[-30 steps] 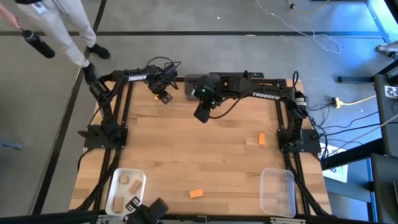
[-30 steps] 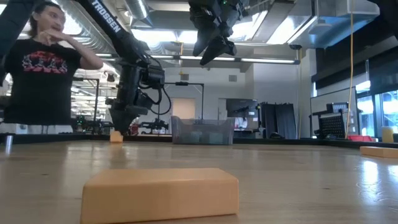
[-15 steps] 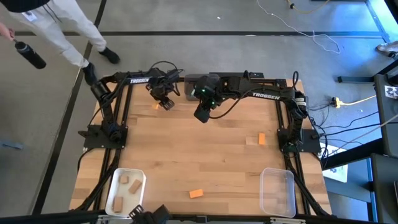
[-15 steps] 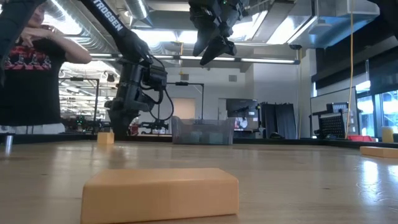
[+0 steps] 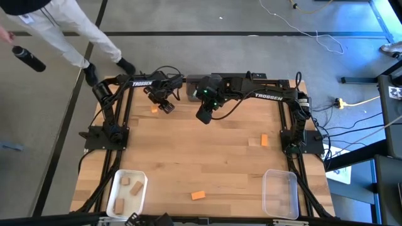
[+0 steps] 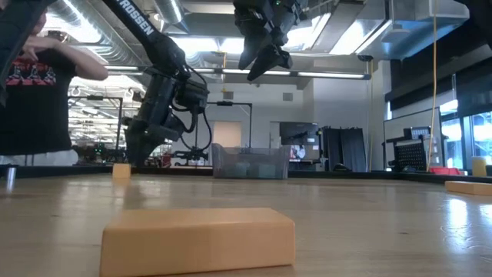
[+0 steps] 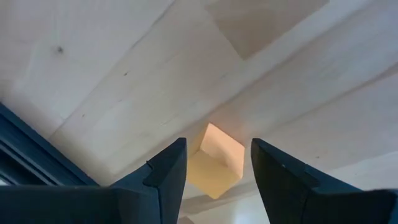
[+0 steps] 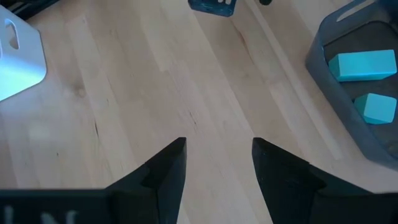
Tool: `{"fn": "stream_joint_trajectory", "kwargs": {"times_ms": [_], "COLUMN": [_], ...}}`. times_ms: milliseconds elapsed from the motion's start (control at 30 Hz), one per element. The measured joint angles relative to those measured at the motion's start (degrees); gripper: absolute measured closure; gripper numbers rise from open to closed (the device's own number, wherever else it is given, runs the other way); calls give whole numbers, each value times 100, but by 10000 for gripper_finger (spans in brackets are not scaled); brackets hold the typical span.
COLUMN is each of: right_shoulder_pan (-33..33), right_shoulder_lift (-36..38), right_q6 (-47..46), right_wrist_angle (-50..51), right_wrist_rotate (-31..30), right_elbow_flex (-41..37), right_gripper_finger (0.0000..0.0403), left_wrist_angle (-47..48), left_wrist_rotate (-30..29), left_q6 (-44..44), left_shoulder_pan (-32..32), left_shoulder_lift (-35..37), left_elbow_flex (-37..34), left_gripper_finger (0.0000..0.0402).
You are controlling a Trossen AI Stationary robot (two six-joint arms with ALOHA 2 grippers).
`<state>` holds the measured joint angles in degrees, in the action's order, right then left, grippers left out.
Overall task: Sort & place blocks by color
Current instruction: Put the top orange block into the transparent bin
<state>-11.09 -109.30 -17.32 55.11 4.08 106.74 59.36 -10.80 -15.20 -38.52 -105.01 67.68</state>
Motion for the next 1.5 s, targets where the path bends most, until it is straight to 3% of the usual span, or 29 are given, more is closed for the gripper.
{"fn": "stream_joint_trajectory", "kwargs": {"times_ms": [200, 467, 633, 733, 867, 1200, 1367, 1500], "right_shoulder_pan": [0, 2, 0, 2, 0, 2, 2, 2], "right_shoulder_lift": [0, 0, 0, 0, 0, 0, 0, 0], "right_q6": [150, 272, 266, 270, 277, 246, 101, 100], "right_wrist_angle": [0, 2, 7, 9, 7, 0, 0, -2], "right_wrist_rotate": [2, 2, 2, 3, 2, 4, 4, 4], "right_elbow_flex": [-1, -1, -1, -1, 1, -1, -1, -1], "right_gripper_finger": [219, 219, 219, 219, 219, 219, 219, 219], "left_wrist_angle": [128, 417, 336, 134, -134, -209, -129, -156], "left_wrist_rotate": [-141, -158, 240, 191, -318, -479, -960, -750], "left_q6": [-16, 1209, 1719, 1728, 1692, 1686, 1311, 1295], "left_shoulder_pan": [82, 96, 96, 114, 151, 270, 267, 247], "left_shoulder_lift": [136, 490, 489, 487, 485, 485, 485, 485], "left_elbow_flex": [0, -1, -240, -488, -618, -629, -627, -655], "left_gripper_finger": [231, 231, 231, 231, 231, 231, 231, 231]}}
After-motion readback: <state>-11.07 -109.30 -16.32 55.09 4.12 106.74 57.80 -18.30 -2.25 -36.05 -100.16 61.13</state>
